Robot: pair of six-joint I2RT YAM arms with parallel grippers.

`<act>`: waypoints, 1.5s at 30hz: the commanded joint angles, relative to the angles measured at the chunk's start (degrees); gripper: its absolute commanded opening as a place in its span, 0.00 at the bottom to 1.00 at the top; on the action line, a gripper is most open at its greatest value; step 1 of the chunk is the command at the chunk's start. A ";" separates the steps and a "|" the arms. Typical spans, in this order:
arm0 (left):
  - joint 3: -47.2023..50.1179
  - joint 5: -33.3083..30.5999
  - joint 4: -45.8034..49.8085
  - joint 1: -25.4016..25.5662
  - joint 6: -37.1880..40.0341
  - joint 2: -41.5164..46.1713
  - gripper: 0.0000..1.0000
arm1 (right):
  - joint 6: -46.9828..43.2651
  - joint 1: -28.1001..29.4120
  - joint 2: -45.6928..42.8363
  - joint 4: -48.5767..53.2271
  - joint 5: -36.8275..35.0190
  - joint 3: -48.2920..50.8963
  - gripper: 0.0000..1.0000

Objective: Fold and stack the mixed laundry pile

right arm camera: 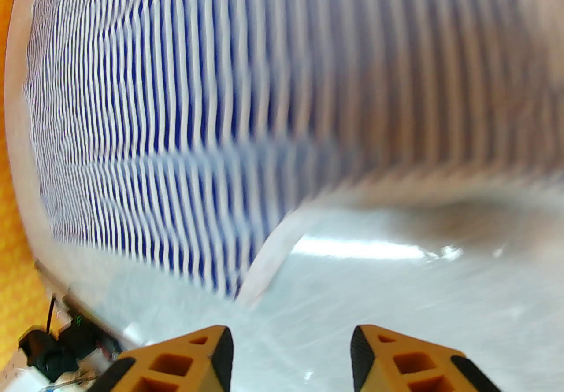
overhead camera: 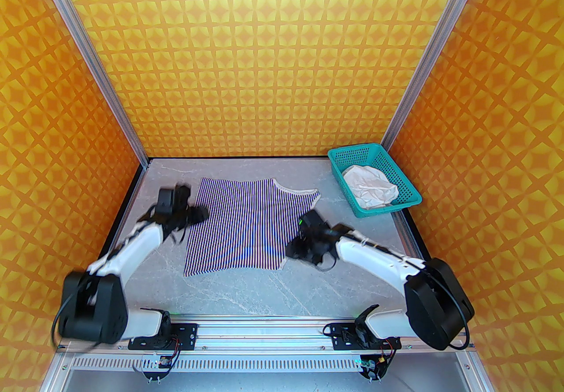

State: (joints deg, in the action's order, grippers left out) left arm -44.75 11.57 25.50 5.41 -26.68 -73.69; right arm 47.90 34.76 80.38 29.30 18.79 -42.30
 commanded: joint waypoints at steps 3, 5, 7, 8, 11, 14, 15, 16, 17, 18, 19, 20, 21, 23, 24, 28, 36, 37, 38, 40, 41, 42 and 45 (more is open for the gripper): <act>8.37 -8.90 12.57 -1.88 -9.07 9.69 0.56 | 19.88 2.21 3.38 -18.05 7.71 5.81 0.47; 10.60 -9.29 13.43 -2.12 -11.12 12.43 0.56 | 23.61 2.58 3.79 -21.57 7.24 7.50 0.45; 11.93 -9.37 14.62 -2.56 -12.46 13.43 0.56 | 26.76 2.77 3.90 -23.94 6.58 9.07 0.43; 12.26 -9.52 15.73 -2.65 -12.64 13.77 0.56 | 28.10 2.78 3.83 -24.69 6.11 9.70 0.43; 12.56 -11.03 18.97 -2.86 -13.60 15.33 0.59 | 30.98 2.99 3.35 -26.50 5.32 11.08 0.41; 12.74 -11.01 19.43 -2.82 -15.39 16.50 0.60 | 32.37 2.95 2.51 -26.60 3.65 11.23 0.36; 12.90 -11.00 19.18 -2.87 -15.43 16.24 0.60 | 32.77 2.94 2.50 -26.74 3.00 11.17 0.34; 13.09 -10.73 19.03 -2.86 -15.51 15.78 0.60 | 33.10 2.94 2.48 -26.82 2.57 11.05 0.32; 13.32 -10.09 18.83 -2.86 -15.49 15.24 0.59 | 33.62 2.94 2.50 -27.15 2.02 11.02 0.31; 13.57 -9.40 18.55 -2.86 -15.42 14.78 0.60 | 34.11 2.94 2.75 -27.50 1.72 11.10 0.29; 13.84 -9.21 18.45 -2.83 -15.51 14.72 0.60 | 34.48 2.94 2.92 -27.76 1.40 11.12 0.28; 14.18 -9.07 18.24 -2.82 -15.64 15.01 0.60 | 34.86 2.96 3.21 -28.00 1.09 11.11 0.27; 14.50 -8.95 18.17 -2.77 -15.82 15.35 0.60 | 35.13 2.95 3.53 -28.21 0.87 11.34 0.25; 14.99 -8.92 18.22 -2.73 -16.04 15.92 0.61 | 35.59 2.99 3.69 -28.34 0.55 11.76 0.22; 15.07 -8.96 18.33 -2.78 -16.32 16.04 0.61 | 35.60 3.03 3.73 -28.17 0.30 11.91 0.21; 15.75 -8.81 18.93 -2.45 -18.32 14.95 0.63 | 35.77 3.03 3.64 -28.02 -0.25 12.45 0.15; 17.98 -7.01 16.98 -0.02 -21.43 13.78 0.59 | 35.07 3.03 3.37 -27.44 -1.07 12.66 0.05; 18.10 -6.99 16.80 0.33 -21.73 13.75 0.59 | 35.03 3.03 3.31 -27.43 -1.11 12.60 0.04; 18.30 -6.63 16.15 0.75 -22.24 13.70 0.58 | 34.92 3.10 3.46 -27.43 -1.12 12.55 0.03; 18.47 -5.46 13.92 1.73 -22.70 12.95 0.55 | 34.72 3.12 3.61 -27.37 -1.16 12.43 0.02; 18.22 -4.98 13.21 2.28 -23.10 12.33 0.52 | 34.55 3.12 3.80 -27.38 -1.22 12.33 0.01; 17.90 -4.86 12.72 2.93 -23.39 11.73 0.51 | 34.54 3.12 3.96 -27.45 -1.25 12.25 0.01; 17.49 -4.82 11.85 3.73 -23.69 10.76 0.47 | 34.38 3.21 4.17 -27.74 -1.11 12.11 0.00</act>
State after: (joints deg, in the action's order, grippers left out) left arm -26.94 4.58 40.51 8.25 -48.62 -62.11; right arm 82.70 37.52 83.46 2.09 19.25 -30.35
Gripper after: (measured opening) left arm 0.476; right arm 0.036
